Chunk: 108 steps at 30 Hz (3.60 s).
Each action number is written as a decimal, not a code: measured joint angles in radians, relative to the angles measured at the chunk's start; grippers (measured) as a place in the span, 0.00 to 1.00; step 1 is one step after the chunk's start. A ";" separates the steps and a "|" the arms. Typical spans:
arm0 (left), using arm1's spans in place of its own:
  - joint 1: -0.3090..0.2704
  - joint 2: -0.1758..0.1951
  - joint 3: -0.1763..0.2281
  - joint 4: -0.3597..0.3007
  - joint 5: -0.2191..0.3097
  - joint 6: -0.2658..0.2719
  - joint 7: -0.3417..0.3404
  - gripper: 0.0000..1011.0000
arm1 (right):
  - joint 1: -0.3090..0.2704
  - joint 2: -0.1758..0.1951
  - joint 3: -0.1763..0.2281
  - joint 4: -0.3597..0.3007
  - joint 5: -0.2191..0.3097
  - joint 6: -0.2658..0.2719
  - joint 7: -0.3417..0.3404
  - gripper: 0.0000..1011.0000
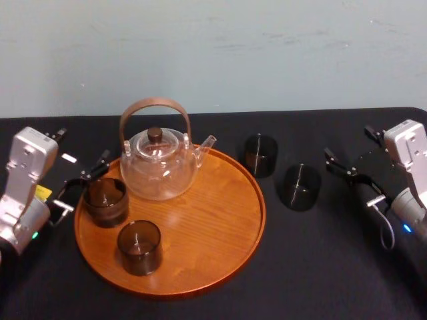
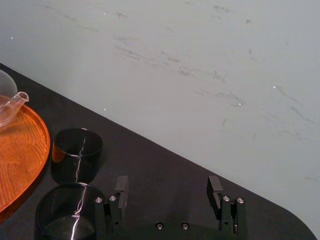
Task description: Pick up the glass from the table and place it on the tray.
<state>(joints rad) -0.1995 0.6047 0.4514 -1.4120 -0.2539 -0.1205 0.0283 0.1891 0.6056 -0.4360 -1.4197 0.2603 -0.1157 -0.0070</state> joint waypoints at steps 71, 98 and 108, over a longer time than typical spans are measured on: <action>0.000 0.000 0.000 0.000 0.000 0.000 0.000 0.99 | -0.235 0.067 0.179 -0.269 0.122 0.329 0.327 0.99; 0.000 0.000 0.000 0.000 0.000 0.000 0.000 0.99 | -0.113 -0.035 0.148 -0.158 0.043 0.366 0.389 0.99; 0.000 0.000 0.000 0.000 0.000 0.000 0.000 0.99 | -0.076 -0.058 0.144 -0.121 0.043 0.379 0.406 0.99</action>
<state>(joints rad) -0.1995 0.6047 0.4514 -1.4119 -0.2539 -0.1205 0.0282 0.1130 0.5472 -0.2924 -1.5403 0.3038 0.2629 0.3991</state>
